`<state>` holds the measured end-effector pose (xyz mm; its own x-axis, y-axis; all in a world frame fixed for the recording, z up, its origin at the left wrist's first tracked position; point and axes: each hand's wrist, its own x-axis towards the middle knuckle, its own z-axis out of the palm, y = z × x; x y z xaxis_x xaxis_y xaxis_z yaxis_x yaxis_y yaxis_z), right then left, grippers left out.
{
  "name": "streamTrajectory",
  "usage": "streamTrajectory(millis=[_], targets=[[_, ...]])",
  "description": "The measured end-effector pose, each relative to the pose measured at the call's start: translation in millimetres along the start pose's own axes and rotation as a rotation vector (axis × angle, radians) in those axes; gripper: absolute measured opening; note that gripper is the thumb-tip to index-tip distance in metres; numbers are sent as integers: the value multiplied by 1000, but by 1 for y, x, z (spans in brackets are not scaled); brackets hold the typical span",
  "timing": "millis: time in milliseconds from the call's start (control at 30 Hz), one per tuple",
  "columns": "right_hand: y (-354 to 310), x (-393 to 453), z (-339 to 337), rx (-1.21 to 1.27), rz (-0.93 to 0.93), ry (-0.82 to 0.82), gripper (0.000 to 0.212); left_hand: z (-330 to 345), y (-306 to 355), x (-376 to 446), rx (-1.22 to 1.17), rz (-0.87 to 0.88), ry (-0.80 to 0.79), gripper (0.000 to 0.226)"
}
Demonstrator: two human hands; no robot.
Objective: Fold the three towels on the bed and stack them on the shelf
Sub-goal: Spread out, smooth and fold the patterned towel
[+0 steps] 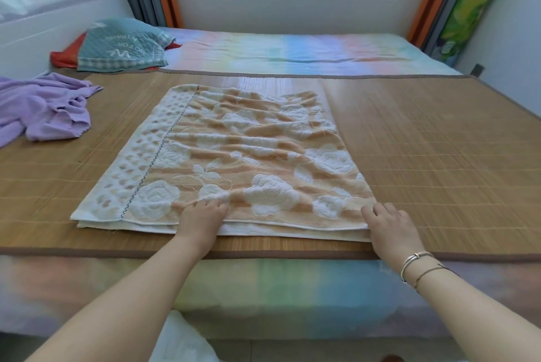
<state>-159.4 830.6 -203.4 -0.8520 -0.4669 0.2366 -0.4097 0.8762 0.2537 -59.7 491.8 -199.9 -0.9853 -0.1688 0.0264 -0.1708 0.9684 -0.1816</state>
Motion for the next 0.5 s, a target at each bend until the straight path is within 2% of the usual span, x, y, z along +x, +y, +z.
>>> streamTrajectory(millis=[133, 233, 400, 500], targets=[[14, -2, 1, 11, 25, 5, 51, -4, -7, -4, -84, 34, 86, 7], [20, -7, 2, -9, 30, -44, 48, -2, -16, -11, -85, 108, 60, 3], [12, -12, -7, 13, 86, -317, 29, -3, -8, -16, -8, 88, -102, 22], [13, -8, -3, 156, 198, -299, 14, -6, -3, -8, -93, 50, -68, 10]])
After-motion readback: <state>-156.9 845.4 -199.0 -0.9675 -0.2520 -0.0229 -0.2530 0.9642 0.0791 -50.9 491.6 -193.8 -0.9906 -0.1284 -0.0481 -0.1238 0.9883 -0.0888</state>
